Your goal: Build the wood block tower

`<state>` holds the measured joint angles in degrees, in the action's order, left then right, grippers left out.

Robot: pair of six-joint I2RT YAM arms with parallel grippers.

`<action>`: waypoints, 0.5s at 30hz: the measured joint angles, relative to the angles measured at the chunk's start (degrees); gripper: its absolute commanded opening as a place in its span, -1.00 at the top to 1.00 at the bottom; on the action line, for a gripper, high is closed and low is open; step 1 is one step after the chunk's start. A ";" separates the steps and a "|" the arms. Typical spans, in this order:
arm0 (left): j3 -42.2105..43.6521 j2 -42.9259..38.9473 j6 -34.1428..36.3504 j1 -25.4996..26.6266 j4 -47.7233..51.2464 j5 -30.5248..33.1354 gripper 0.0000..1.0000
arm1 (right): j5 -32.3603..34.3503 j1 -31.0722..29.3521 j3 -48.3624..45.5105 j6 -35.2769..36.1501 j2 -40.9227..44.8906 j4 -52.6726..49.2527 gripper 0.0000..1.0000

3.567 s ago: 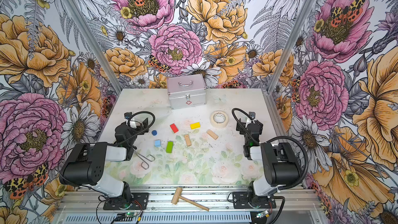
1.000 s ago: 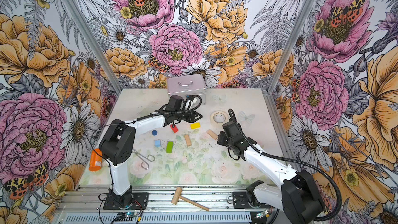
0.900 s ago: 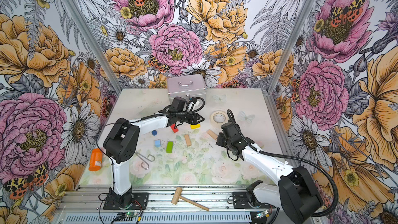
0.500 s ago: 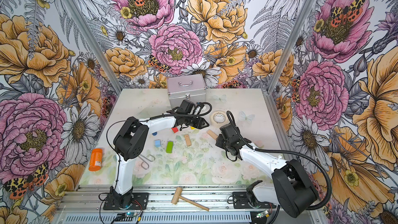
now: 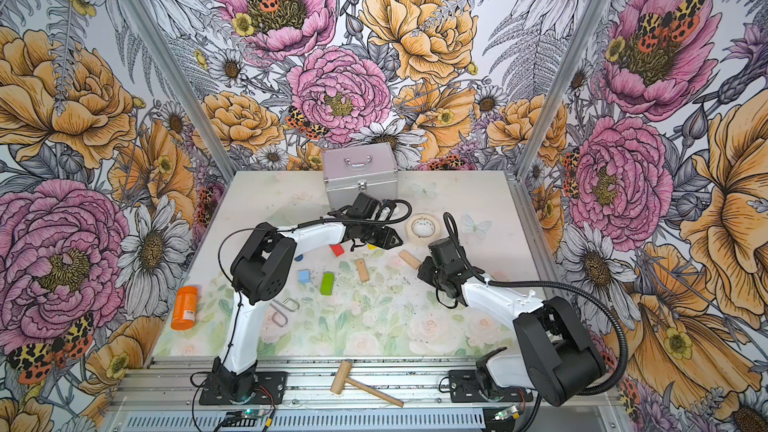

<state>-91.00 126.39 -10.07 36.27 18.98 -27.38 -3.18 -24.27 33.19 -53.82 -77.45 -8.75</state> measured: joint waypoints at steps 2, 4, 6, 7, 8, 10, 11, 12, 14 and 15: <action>-0.15 0.50 0.00 0.04 0.31 0.00 0.28 | -0.66 0.04 0.00 -0.33 -0.98 1.16 0.17; -0.28 1.03 0.00 0.15 0.63 0.00 0.28 | -1.66 0.55 -0.02 -0.66 -1.92 2.16 0.15; -0.70 1.57 0.13 0.33 1.22 0.02 0.28 | -2.75 1.01 -0.04 -1.11 -2.86 3.34 0.15; -0.92 1.70 0.17 0.42 1.44 0.15 0.29 | -3.13 1.14 -0.04 -1.29 -3.17 3.85 0.15; -1.14 1.77 0.31 0.57 1.84 0.31 0.30 | -3.37 1.33 -0.04 -1.49 -3.39 4.33 0.15; -1.46 1.77 0.61 0.74 2.25 0.55 0.32 | -3.80 1.51 -0.04 -1.90 -3.67 4.98 0.16; -1.68 1.77 0.66 0.74 2.32 0.61 0.32 | -3.87 1.66 -0.04 -2.03 -3.82 5.25 0.17; -1.81 1.77 0.85 0.76 2.32 0.63 0.34 | -4.09 1.86 -0.04 -2.14 -4.00 5.42 0.19; -2.08 1.77 1.05 1.05 2.45 0.76 0.35 | -4.31 2.01 -0.04 -2.34 -4.42 5.90 0.21; -2.12 1.77 1.07 1.07 2.51 0.79 0.35 | -4.52 2.16 -0.04 -2.36 -4.79 6.29 0.23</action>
<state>-93.12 128.16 -8.99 37.34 21.50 -26.59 -7.70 -22.11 33.15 -56.18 -82.24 -2.46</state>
